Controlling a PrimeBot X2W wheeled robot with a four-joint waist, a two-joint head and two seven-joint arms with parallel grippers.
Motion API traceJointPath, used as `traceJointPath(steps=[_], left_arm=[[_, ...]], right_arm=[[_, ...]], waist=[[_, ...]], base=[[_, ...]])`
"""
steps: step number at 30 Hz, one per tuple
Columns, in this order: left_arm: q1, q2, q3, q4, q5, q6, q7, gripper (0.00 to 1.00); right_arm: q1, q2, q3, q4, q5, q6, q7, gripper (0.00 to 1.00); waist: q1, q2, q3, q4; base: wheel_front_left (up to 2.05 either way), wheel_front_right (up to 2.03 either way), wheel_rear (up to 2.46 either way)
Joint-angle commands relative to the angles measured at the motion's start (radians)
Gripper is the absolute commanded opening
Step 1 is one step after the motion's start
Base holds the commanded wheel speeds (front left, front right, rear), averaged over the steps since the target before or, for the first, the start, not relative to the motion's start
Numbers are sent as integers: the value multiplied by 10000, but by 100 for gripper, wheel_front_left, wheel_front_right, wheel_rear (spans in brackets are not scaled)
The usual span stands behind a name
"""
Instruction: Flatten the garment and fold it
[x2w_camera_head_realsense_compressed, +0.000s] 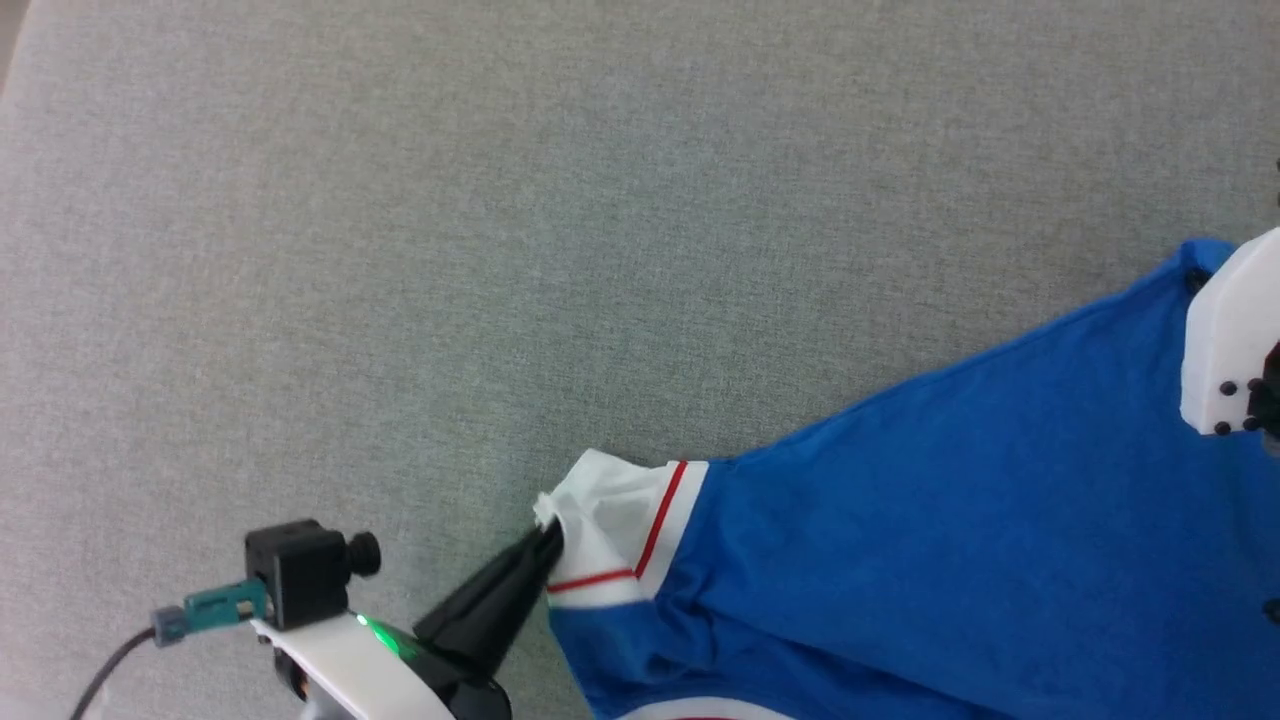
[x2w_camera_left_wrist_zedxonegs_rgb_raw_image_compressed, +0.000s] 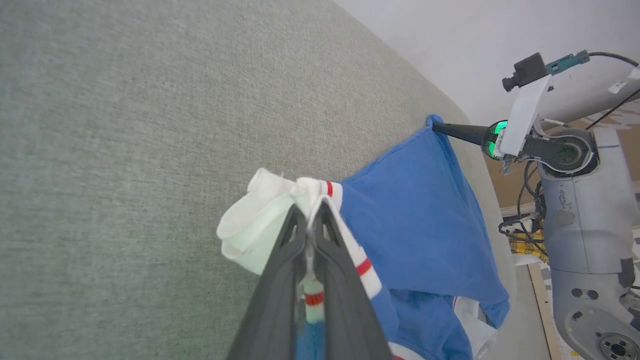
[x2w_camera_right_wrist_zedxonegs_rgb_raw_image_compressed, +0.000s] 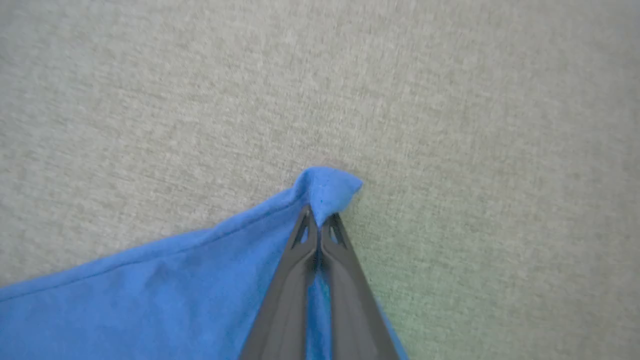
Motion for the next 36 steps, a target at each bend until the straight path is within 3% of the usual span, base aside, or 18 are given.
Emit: traceJointPath(steps=[1,9,14,19,27,36], left_arm=[[-308,39,116,17,182,-95,-117,0],[-1870,558,938,210,1598,305,-430,0],[-3812,854,1435,589,2215,532,-252,0],[-6483,1262,1330,1609,2622,200,531,0],[-10656,1224,727,4437,2938,-552,1608,0],[-13416,1150,202,7041,3309,-895,2264,0]], right_arm=[[124,109,-6,3,-13,-7,-308,0],[-482,939,-354,-460,344,-7,-2565,0],[-1367,982,-331,-536,521,-7,-3376,0],[-2654,843,-226,-86,639,-7,-3929,0],[-4669,869,154,1360,450,-7,-4151,0],[-6516,1129,524,3301,-206,-7,-4119,0]], waist=[[0,0,-363,-201],[0,0,-1982,-772],[0,0,-2990,-1151],[0,0,-3631,-1412],[0,0,-4088,-1936],[0,0,-4162,-2582]], base=[[0,0,0],[0,0,0],[0,0,0],[0,0,0],[0,0,0],[0,0,0]])
